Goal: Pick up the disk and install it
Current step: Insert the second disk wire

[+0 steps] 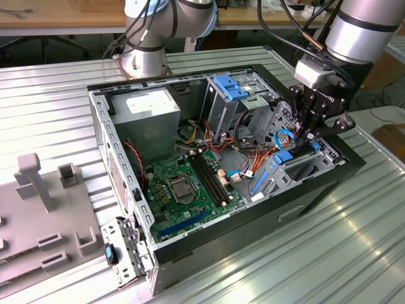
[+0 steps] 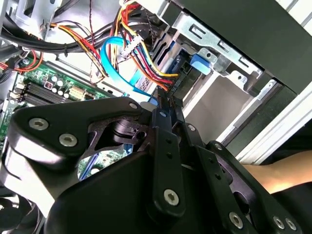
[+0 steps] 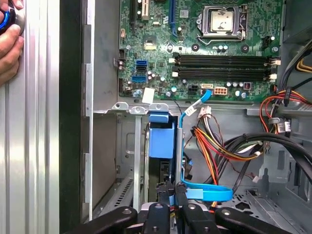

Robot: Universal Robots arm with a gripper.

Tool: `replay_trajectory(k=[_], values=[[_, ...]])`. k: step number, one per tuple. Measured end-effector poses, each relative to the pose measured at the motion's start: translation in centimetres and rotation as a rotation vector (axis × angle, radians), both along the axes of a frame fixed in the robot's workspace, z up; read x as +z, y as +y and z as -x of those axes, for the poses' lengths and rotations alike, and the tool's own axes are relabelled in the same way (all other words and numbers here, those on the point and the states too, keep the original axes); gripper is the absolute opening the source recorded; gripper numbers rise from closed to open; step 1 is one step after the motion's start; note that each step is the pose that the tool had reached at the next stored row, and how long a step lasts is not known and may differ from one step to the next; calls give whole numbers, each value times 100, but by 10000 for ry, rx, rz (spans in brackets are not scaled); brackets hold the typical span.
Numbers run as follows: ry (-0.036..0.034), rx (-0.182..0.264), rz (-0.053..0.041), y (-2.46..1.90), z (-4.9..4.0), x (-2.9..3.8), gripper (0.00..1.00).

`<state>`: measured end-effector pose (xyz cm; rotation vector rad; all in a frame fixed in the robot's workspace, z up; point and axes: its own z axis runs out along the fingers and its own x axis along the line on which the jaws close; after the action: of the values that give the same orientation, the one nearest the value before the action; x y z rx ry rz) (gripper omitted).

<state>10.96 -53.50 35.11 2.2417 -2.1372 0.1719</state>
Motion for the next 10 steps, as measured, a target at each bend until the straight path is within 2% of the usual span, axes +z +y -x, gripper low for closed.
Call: replay_trajectory(k=[5, 8, 10], values=[[-6, -2, -17, -16, 38, -2, 16], [-7, -2, -187, -44, 42, -3, 16], [-7, -3, -395, -59, 43, -3, 16]])
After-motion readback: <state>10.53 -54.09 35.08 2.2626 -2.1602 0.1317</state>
